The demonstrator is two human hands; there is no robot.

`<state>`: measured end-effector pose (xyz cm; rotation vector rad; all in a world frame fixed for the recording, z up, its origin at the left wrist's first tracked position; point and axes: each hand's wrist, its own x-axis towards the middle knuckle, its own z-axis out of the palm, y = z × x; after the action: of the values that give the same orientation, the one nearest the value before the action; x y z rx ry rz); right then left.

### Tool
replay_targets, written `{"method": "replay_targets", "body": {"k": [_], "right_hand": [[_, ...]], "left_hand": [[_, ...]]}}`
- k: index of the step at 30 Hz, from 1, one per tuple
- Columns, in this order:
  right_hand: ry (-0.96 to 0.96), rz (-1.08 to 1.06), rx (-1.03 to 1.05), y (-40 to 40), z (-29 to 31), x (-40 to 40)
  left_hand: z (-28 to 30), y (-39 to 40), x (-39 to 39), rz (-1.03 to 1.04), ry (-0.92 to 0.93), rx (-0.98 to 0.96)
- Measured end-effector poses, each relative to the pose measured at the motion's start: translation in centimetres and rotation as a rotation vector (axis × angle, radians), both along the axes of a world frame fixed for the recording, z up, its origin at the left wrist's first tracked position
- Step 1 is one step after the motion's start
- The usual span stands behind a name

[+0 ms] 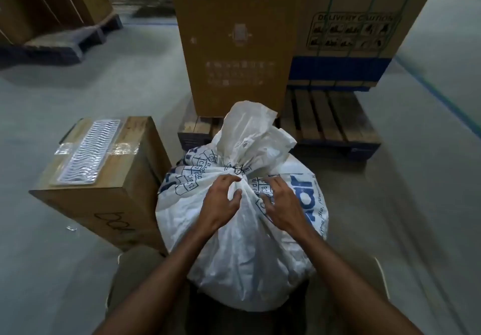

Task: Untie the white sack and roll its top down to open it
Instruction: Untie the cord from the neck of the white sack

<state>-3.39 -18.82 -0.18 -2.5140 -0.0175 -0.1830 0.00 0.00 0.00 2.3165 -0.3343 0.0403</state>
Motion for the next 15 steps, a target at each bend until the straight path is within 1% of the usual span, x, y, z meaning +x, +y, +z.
{"method": "replay_targets", "body": {"k": [2, 4, 6, 9, 13, 15], "right_hand": [[0.017, 0.015, 0.064, -0.2, -1.2, 3.2], [0.024, 0.029, 0.091, 0.0, -2.0, 5.8], [0.0, 0.056, 0.14, 0.7, -3.1, 7.9], [-0.016, 0.083, 0.178, 1.3, -4.1, 9.9], [-0.032, 0.082, 0.234, 0.7, -5.1, 11.7], [-0.045, 0.086, 0.217, 0.3, -5.5, 12.3]], "left_hand": [[-1.2, -0.4, 3.1, -0.003, 0.013, -0.021], [-1.9, -0.9, 5.6, 0.022, 0.047, 0.055], [-2.6, -1.4, 7.9, 0.045, 0.039, 0.112], [-2.9, -1.6, 10.5, 0.082, 0.081, 0.085], [-2.8, -0.6, 12.4, -0.039, 0.212, 0.036], [-2.7, -0.1, 12.9, -0.081, 0.232, 0.015]]}}
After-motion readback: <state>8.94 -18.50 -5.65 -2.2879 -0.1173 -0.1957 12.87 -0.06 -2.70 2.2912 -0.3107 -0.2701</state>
